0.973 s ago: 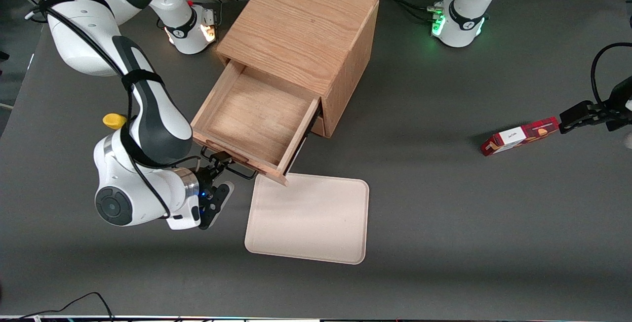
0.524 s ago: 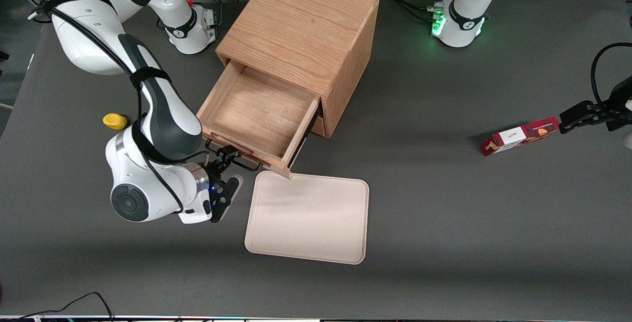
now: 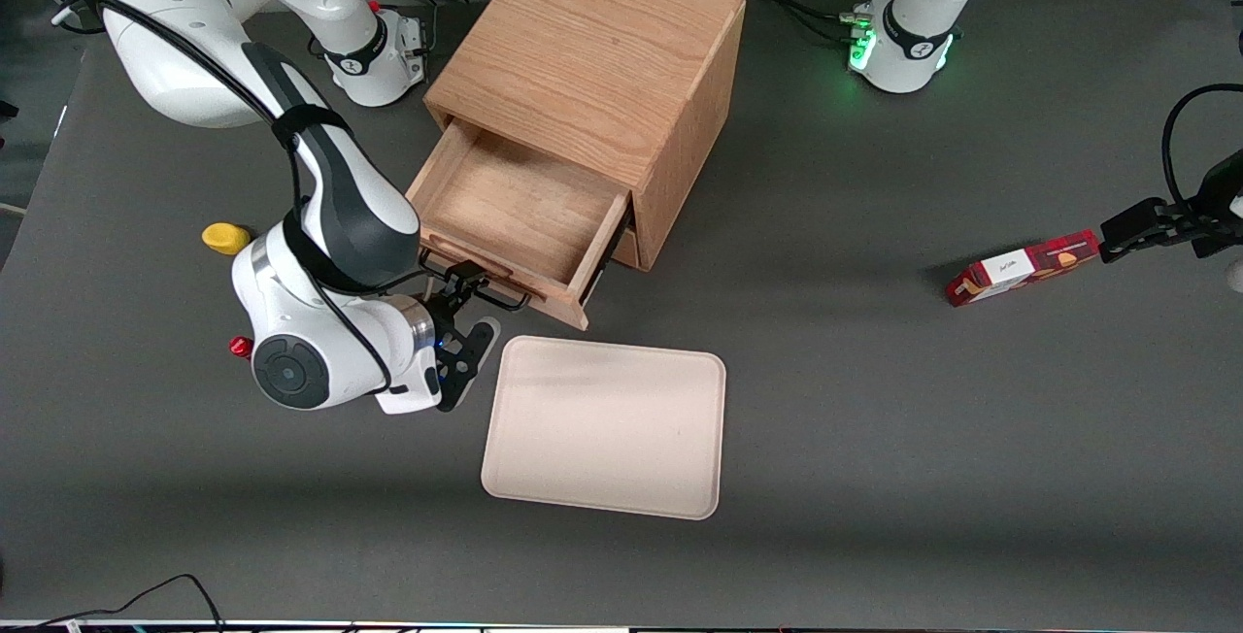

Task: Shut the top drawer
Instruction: 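Push the drawer front with the right gripper into the cabinet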

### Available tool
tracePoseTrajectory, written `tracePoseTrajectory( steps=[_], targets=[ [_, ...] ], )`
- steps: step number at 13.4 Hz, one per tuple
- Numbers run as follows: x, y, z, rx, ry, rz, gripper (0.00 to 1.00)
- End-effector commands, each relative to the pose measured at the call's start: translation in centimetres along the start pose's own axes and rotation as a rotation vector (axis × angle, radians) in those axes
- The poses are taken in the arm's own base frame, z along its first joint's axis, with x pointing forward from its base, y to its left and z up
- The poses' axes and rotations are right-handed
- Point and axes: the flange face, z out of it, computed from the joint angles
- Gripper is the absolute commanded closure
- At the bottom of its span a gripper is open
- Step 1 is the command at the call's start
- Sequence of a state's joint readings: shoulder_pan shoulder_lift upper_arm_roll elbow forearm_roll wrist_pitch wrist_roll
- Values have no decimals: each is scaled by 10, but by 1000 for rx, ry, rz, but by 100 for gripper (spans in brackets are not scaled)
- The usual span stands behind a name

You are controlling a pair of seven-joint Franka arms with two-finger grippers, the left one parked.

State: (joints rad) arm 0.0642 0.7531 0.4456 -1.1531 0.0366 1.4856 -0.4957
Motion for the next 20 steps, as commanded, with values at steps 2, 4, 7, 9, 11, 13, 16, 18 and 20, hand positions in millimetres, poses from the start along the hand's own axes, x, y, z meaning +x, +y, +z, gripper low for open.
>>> tracePoseTrajectory(
  steps=[2,4,7,9,11,13,16,18,20],
  targets=[
    [-1,-32,5,-9,-35,37,0],
    [0,-41,11,-6,-50,35,0],
    [3,-52,21,-2,-65,55,0],
    [8,-62,30,-7,-57,61,0],
    [9,-72,37,-9,-65,56,0],
    [7,-77,38,-13,-73,61,0],
    [5,-86,43,-15,-89,57,0],
    [5,-91,47,-14,-98,56,0],
    [5,-96,49,-13,-102,63,0]
  ],
)
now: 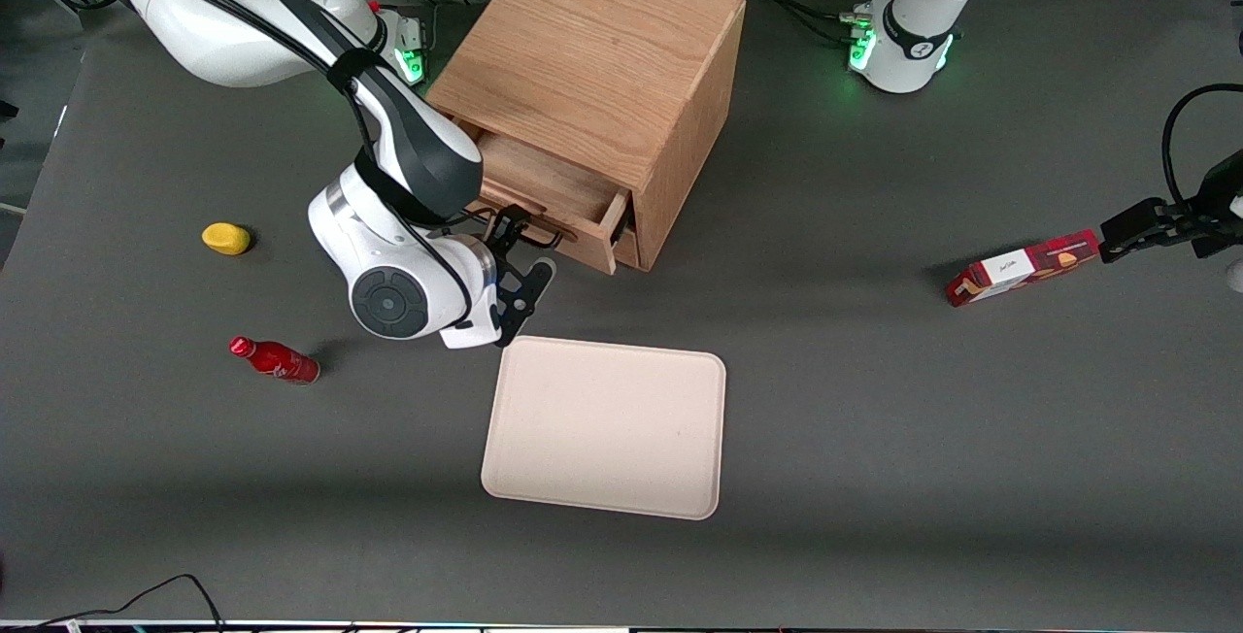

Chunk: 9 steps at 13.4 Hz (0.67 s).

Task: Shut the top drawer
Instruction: 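Push the drawer front with the right gripper into the cabinet, then keep pushing the drawer front with the right gripper until flush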

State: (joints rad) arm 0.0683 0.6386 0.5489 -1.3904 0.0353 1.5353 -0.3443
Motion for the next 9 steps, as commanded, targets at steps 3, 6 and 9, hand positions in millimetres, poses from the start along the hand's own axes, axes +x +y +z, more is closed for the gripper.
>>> tracePoseTrajectory(
  steps=[3,6,9],
  targets=[
    [-8,-22,6,-22,-19,25,0],
    [-9,-32,9,-24,-28,29,0],
    [-9,-34,15,-20,-40,43,0]
  ],
)
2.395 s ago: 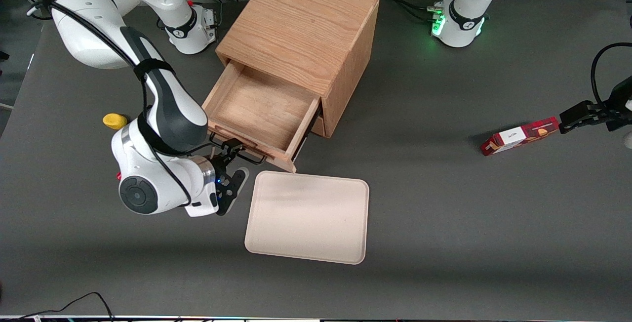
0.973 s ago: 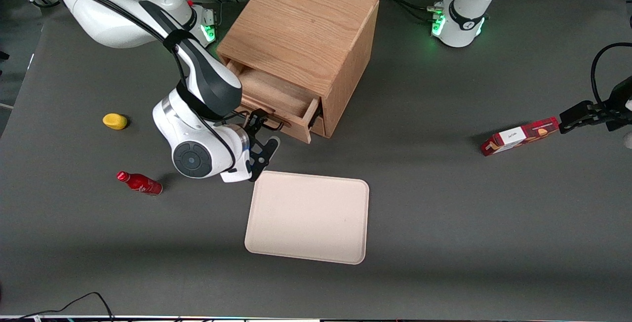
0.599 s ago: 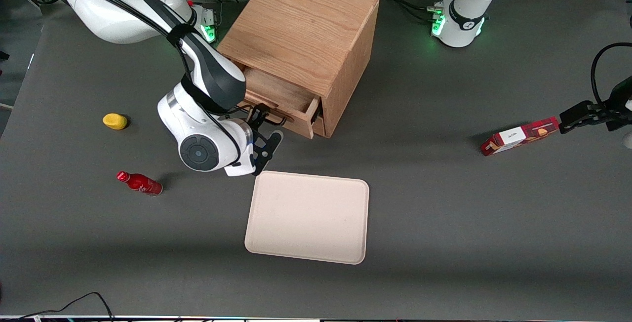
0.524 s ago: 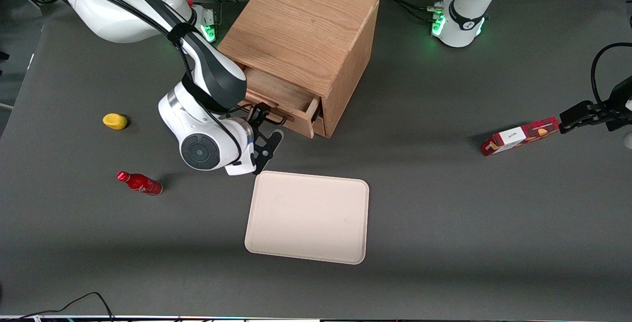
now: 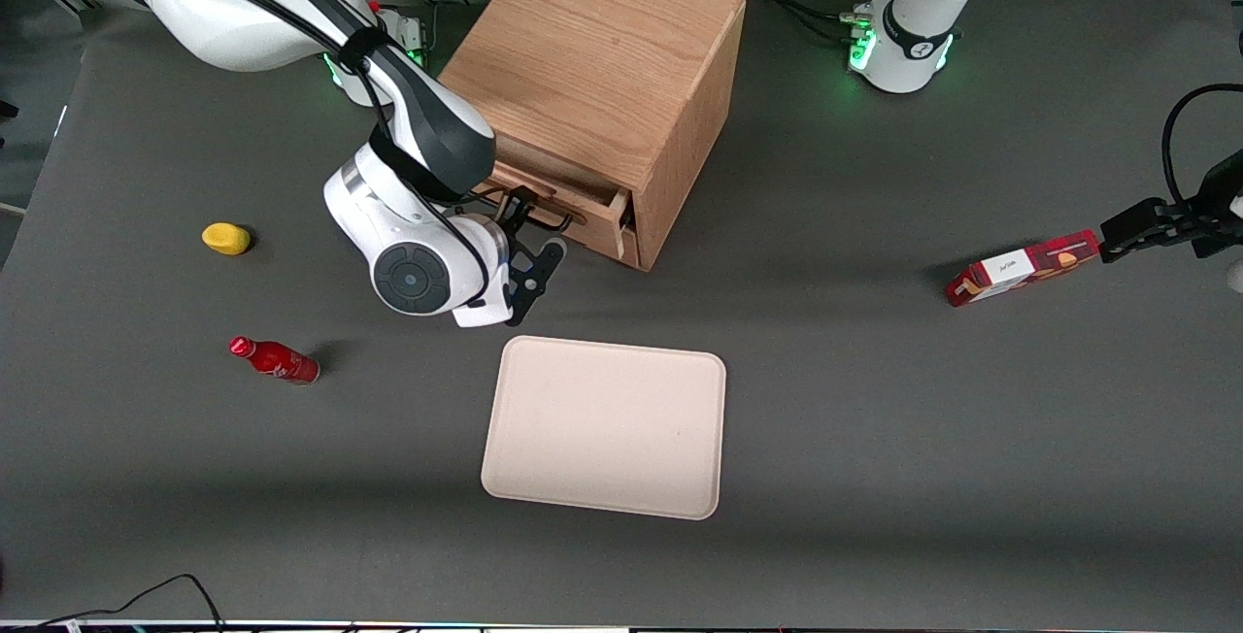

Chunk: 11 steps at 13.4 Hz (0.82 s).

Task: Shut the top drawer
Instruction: 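Keep pushing the drawer front with the right gripper until flush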

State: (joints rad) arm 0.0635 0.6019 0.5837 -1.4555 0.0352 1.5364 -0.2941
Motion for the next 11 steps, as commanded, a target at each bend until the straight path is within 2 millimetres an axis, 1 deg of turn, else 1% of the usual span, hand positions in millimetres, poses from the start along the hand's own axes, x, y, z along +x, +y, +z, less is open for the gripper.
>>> tracePoseTrajectory(
  steps=[1,2,6,7,9,11],
  targets=[
    [-6,-13,5,-17,-8,23,0],
    [-6,-18,6,-19,-8,20,0],
    [-4,-22,13,-19,-10,36,0],
    [-4,-27,13,-21,-11,28,0],
    [-4,-30,15,-21,-15,34,0],
    [-1,-40,17,-20,-20,39,0]
  ],
)
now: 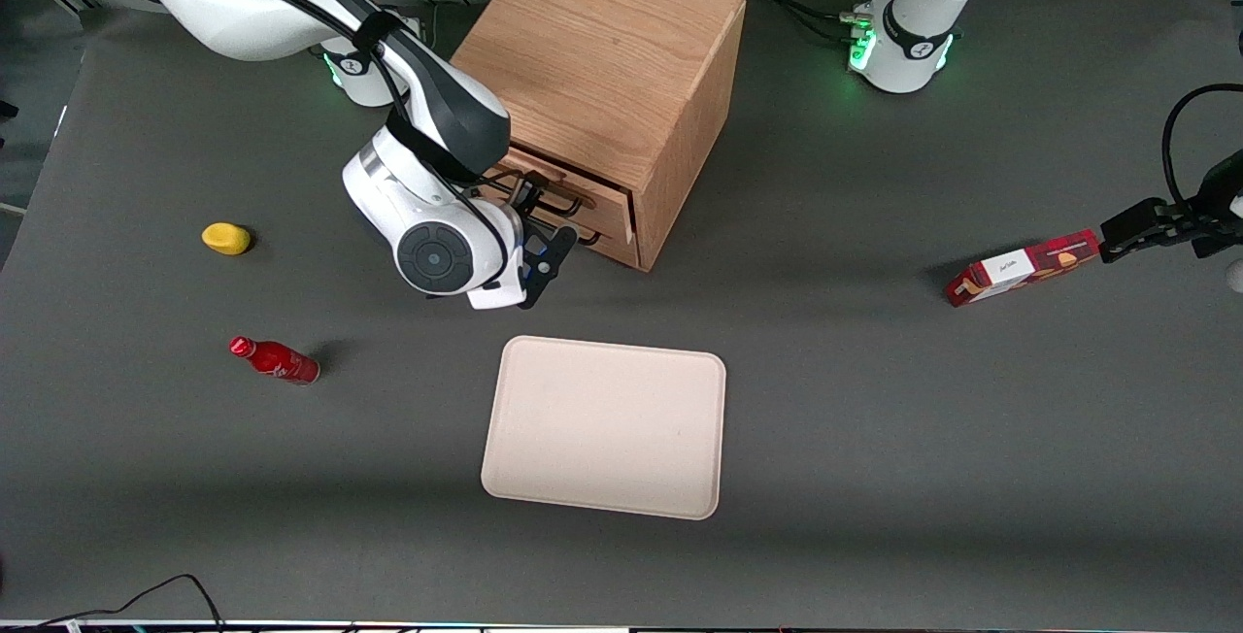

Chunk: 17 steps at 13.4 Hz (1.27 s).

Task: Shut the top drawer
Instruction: 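Keep pushing the drawer front with the right gripper until flush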

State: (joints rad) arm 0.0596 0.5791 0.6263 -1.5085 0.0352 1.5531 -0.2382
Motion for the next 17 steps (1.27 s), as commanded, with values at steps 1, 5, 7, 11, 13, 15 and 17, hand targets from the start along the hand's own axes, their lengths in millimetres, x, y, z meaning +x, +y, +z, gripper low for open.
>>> tracePoseTrajectory(
  steps=[1,5,7,11,13,15,17],
  targets=[
    [-3,-15,4,-16,-1,22,0],
    [-4,-22,7,-18,-7,33,0],
    [-4,-21,8,-18,-9,35,0],
    [-4,-20,-10,-13,18,57,0],
    [-6,-20,-22,-7,29,67,0],
    [-7,-20,-29,-8,32,77,0],
    [-10,-21,-39,-11,39,80,0]
  ],
)
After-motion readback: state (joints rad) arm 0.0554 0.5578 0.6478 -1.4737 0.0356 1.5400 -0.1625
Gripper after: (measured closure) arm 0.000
